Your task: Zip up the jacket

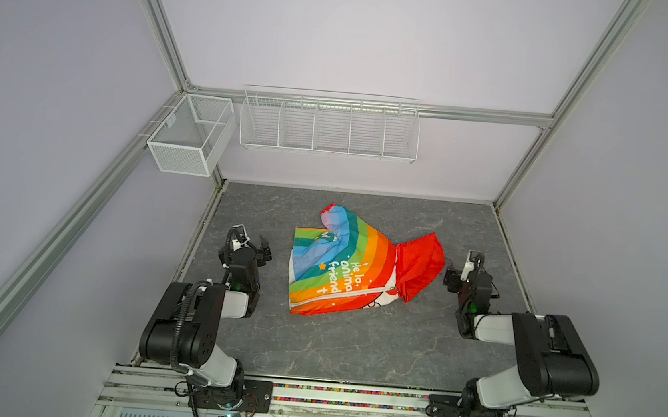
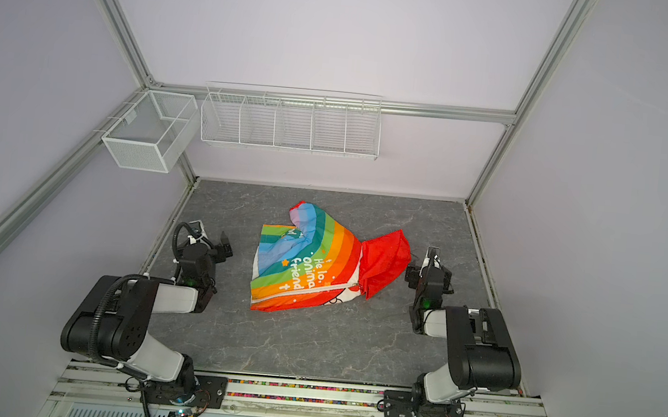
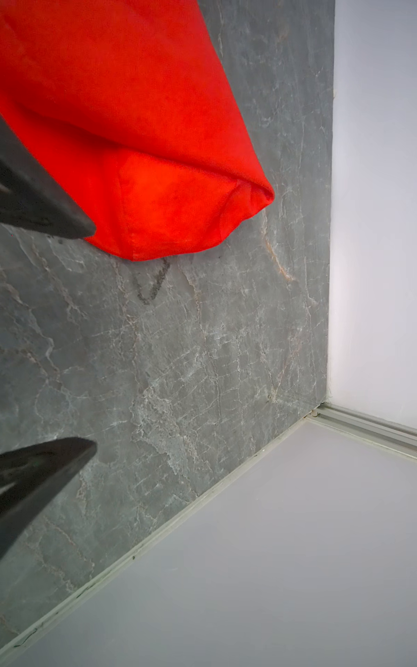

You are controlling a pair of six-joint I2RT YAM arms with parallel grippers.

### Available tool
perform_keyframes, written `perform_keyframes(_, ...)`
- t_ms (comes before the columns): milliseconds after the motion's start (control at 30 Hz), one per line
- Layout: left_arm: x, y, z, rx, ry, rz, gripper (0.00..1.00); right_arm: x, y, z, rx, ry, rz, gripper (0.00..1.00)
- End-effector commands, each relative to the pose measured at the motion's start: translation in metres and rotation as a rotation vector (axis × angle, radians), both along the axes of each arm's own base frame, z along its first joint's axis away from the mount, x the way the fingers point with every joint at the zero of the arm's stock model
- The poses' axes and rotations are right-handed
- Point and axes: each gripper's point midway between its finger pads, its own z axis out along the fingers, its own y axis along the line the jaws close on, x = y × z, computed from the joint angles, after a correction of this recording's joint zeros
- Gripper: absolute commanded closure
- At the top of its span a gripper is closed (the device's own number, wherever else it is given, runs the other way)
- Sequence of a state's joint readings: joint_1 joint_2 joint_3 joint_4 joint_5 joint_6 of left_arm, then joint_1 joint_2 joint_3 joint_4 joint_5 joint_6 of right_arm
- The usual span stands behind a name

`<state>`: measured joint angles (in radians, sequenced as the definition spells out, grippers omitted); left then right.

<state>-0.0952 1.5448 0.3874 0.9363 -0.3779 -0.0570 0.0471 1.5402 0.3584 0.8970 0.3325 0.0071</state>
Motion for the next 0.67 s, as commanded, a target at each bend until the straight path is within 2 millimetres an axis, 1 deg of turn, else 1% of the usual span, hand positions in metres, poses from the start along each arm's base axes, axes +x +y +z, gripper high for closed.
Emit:
perform_keyframes(0, -0.0004, 0.0036, -0.007, 0.013, 0.032, 0.006, 0.01, 0.0044, 0.003, 0.0065, 0.007, -0.012, 0.028, 0.11)
perform_keyframes(633, -0.0006, 0.0046, -0.0075, 0.011, 0.032, 0.008, 0.01, 0.0053, 0.0031, 0.0064, 0.011, -0.012, 0.034, 0.11)
